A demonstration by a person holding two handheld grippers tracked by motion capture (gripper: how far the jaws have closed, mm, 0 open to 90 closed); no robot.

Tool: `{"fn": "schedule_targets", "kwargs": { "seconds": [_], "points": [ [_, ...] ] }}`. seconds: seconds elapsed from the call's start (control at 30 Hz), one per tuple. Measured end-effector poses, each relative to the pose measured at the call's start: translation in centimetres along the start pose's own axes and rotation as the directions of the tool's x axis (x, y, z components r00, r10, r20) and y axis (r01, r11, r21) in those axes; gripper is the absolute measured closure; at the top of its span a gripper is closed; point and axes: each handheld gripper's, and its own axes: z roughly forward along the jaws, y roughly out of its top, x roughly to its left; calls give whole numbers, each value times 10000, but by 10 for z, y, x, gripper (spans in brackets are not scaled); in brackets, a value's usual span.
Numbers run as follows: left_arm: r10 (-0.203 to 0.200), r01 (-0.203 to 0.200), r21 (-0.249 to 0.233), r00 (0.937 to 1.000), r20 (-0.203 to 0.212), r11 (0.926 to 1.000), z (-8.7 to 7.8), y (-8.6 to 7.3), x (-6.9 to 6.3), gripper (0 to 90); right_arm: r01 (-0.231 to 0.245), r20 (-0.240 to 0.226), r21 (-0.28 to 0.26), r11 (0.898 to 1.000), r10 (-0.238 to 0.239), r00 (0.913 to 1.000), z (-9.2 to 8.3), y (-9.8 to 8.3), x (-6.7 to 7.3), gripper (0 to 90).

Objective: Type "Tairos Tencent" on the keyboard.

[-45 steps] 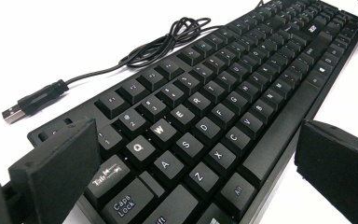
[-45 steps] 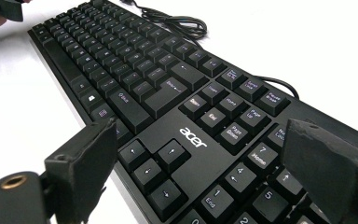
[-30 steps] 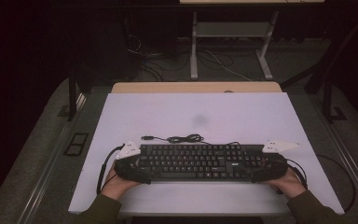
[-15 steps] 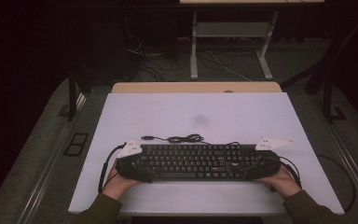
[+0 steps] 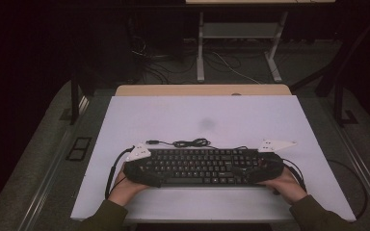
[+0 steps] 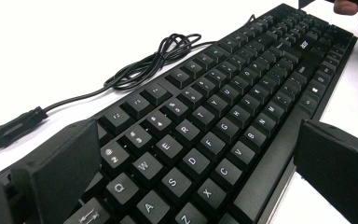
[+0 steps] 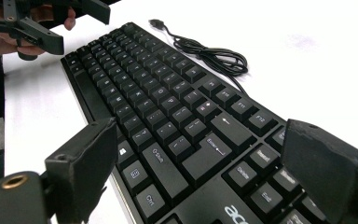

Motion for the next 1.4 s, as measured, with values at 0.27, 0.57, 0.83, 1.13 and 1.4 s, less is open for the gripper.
{"fn": "schedule_targets", "kwargs": {
  "seconds": [0.27, 0.57, 0.83, 1.13, 1.4],
  "points": [
    [62, -62, -44, 10000, 21, 10000, 5, 4, 0, 9, 136, -159, 109, 9998, -135, 9998, 8, 5, 3, 107],
    [102, -102, -50, 9999, 91, 9999, 11, 7, 1, 10, 250, -308, 220, 9994, -243, 9992, 19, 11, 5, 107],
    [119, -118, -74, 9999, 95, 9999, 16, 12, 3, 10, 354, -440, 331, 9988, -339, 9985, 29, 17, 7, 108],
    [191, -189, -96, 9997, 161, 9998, 23, 20, 4, 12, 512, -617, 481, 9975, -481, 9969, 43, 23, 9, 108],
    [114, -113, -145, 9999, 84, 9998, 27, 23, 4, 35, 628, -773, 475, 9969, -590, 9953, 56, 31, 13, 108]
  ]
}}
